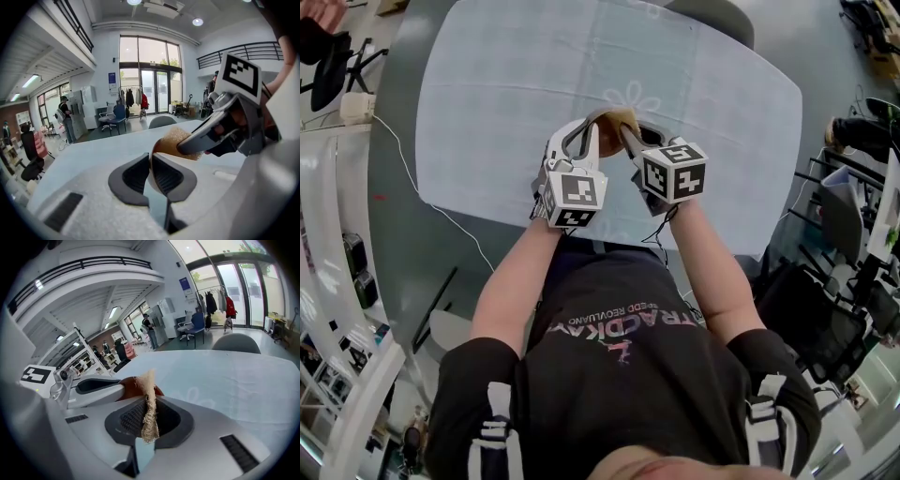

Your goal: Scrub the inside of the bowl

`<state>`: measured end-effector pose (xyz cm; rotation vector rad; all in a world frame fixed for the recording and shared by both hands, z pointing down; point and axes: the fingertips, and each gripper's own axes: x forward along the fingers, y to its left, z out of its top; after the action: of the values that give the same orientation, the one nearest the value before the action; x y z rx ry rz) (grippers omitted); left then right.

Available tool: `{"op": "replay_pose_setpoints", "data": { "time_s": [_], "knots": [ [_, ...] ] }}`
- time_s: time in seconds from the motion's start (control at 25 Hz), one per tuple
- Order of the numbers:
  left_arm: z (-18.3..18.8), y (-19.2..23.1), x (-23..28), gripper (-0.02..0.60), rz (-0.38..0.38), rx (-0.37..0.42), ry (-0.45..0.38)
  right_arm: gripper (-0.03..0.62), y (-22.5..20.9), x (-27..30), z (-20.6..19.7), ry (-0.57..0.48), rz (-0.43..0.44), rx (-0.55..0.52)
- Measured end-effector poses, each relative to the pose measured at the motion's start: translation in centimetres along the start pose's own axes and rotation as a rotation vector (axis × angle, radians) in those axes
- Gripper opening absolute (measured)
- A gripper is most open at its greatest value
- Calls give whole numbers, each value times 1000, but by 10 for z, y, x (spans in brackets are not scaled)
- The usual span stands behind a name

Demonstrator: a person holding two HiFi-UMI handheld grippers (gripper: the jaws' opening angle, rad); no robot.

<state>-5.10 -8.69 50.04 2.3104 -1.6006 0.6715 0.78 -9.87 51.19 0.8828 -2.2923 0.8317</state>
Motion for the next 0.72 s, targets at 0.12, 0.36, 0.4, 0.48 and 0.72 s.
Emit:
{"op": "replay_pose_setpoints", "data": {
  "time_s": [0.12,0.36,0.4,0.48,0.72],
  "knots": [
    [2,1,-5,34,8,-68,-22,32,-6,-2,-6,2,-5,81],
    [6,13,-17,38,62,-135,-61,32,-6,-5,-18,3,8,221],
    [7,14,-18,38,67,-141,-68,32,-5,-5,-20,5,12,243],
    [9,15,-20,40,71,-145,-77,32,-5,-5,-26,8,19,276],
    [9,15,-24,41,61,-140,-83,32,-5,-6,-30,8,13,292]
  ]
}}
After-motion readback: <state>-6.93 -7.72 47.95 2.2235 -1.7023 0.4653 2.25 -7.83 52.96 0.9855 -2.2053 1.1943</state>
